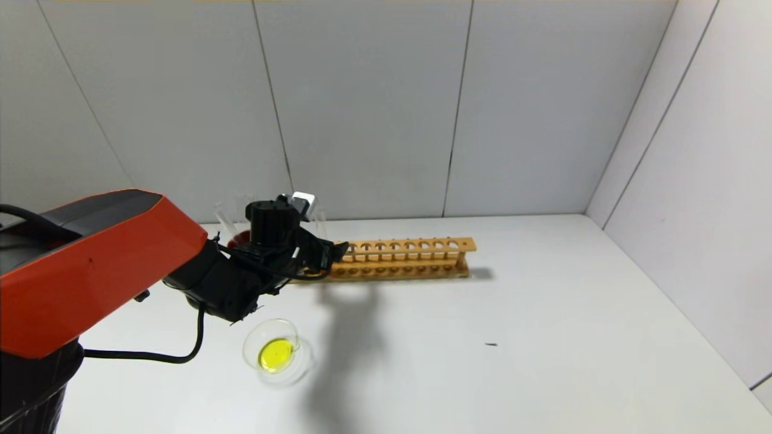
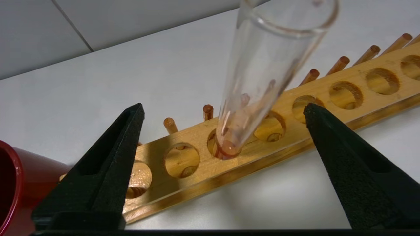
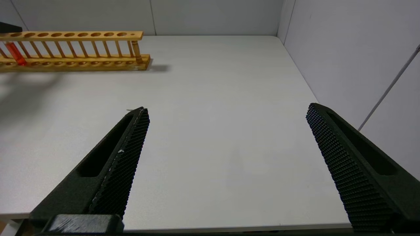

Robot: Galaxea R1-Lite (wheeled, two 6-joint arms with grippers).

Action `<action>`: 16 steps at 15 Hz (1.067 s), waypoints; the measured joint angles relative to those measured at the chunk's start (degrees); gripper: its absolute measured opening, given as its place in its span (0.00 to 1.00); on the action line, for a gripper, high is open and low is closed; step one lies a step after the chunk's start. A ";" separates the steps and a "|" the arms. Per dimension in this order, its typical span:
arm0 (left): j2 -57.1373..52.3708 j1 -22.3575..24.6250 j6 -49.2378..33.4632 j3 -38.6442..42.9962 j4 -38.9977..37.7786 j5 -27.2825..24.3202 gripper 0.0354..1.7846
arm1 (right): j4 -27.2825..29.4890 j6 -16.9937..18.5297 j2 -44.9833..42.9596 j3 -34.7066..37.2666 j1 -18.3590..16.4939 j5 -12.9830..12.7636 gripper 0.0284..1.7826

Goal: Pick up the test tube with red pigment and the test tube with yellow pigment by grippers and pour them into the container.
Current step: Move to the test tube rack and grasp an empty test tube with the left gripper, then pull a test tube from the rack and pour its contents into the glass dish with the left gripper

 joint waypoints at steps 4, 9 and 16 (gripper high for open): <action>0.41 0.09 -0.11 -0.68 0.00 0.02 0.70 | 0.00 0.00 0.00 0.00 0.00 0.00 0.98; 0.26 0.04 -0.05 -0.66 -0.02 0.02 0.21 | 0.00 0.00 0.00 0.00 0.00 -0.02 0.98; -2.69 -0.02 0.13 -1.67 2.67 -0.01 0.16 | 0.00 0.00 0.00 0.00 0.02 -0.02 0.98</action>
